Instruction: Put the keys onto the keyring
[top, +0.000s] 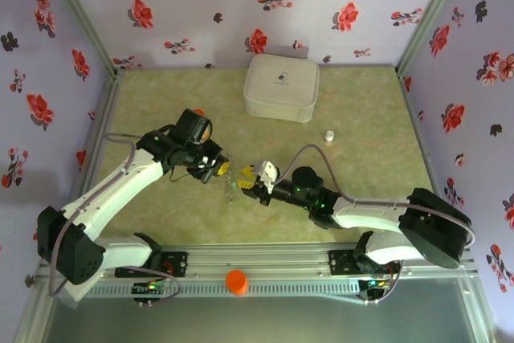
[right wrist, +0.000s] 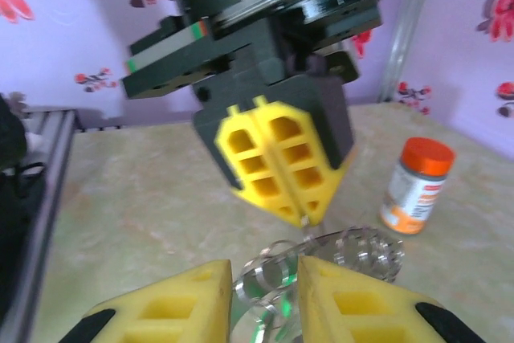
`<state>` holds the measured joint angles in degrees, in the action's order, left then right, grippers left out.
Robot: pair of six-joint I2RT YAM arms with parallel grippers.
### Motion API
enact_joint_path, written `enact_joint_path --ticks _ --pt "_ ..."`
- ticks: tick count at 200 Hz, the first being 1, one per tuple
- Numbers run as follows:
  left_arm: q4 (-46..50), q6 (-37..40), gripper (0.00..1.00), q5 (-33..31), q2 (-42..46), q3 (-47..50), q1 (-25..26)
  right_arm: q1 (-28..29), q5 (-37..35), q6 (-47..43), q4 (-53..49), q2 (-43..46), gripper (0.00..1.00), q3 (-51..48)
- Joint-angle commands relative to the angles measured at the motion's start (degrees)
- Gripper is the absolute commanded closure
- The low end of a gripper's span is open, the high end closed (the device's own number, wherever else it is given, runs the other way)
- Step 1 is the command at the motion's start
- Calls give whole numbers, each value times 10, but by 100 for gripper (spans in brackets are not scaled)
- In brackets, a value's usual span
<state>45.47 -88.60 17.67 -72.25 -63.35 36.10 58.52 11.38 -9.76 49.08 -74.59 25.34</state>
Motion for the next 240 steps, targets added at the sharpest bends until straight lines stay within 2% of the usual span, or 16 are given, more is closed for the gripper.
enact_joint_path --ticks 1,91,143,223,240 --pt "7 -17 100 16 14 -1 -2 4 -57 -54 -23 -22 71 33" --pt "-5 -28 100 14 28 12 0 2 -60 -103 -22 -103 74 88" --pt "-10 -34 100 15 33 19 1 2 -58 -96 -11 -121 83 101" --pt "-42 -58 100 14 37 36 6 2 -56 -77 12 -137 88 105" --pt "-50 -59 100 15 38 41 6 2 -55 -75 16 -140 93 105"
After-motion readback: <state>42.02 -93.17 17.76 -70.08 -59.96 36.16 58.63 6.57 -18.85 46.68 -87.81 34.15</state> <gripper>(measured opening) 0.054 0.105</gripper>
